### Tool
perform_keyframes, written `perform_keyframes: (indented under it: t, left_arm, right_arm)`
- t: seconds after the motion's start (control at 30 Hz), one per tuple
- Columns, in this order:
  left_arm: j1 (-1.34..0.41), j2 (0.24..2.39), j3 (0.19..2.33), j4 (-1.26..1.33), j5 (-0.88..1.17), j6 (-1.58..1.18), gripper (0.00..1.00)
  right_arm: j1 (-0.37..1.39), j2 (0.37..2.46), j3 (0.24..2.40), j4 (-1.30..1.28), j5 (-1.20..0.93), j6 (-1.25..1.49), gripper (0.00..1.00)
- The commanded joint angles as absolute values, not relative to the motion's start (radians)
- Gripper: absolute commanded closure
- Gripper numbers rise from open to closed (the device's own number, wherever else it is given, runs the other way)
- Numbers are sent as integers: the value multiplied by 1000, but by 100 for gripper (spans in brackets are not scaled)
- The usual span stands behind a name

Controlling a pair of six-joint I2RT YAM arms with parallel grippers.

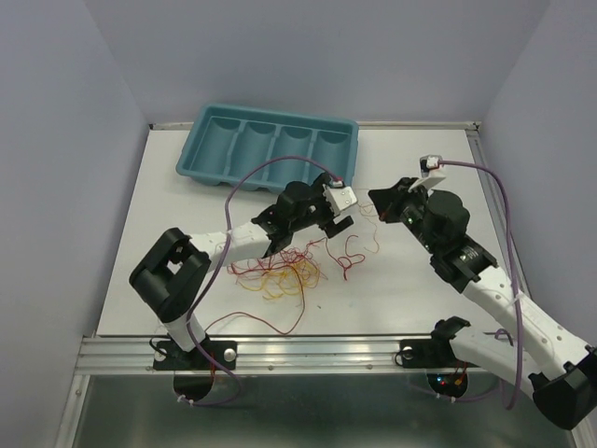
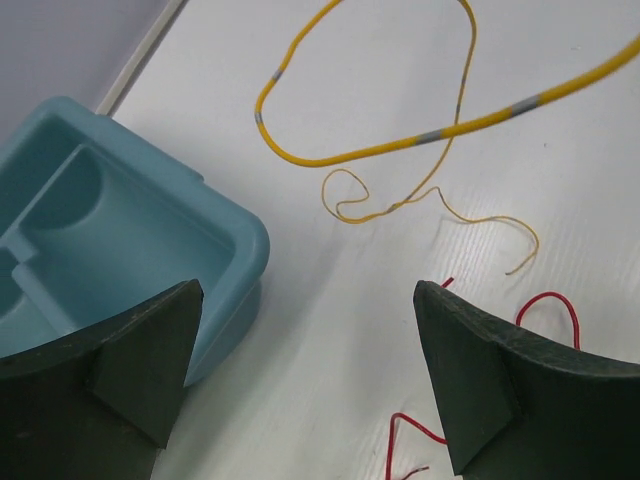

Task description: Untangle the cables

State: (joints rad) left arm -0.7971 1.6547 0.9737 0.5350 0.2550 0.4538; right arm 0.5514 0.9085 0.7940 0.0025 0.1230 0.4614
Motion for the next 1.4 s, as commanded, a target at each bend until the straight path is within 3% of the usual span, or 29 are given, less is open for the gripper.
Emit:
perform_keyframes:
  t: [0.0, 0.7, 1.1, 1.17, 1.27, 1.37]
  left_arm:
    - [-798, 1624, 954, 793, 270, 474, 1]
    - [-792, 1695, 741, 1172, 638, 490, 1]
    - [-816, 1789, 883, 1112, 518, 431, 3]
    - [-824, 1795, 894, 1094, 531, 445, 9]
    - [-845, 1798, 905, 1059, 522, 460, 26]
    - [-851, 1787, 920, 1022, 523, 457, 61]
  right_arm:
    - [558, 841, 784, 15, 75, 497, 99]
    - [560, 693, 770, 17, -35, 548, 99]
    - [560, 699, 775, 28, -90, 566, 100]
    - [558, 704, 775, 37, -104, 568, 99]
    - [558, 701, 770, 46, -114, 568, 99]
    - [558, 695, 765, 49, -98, 557, 99]
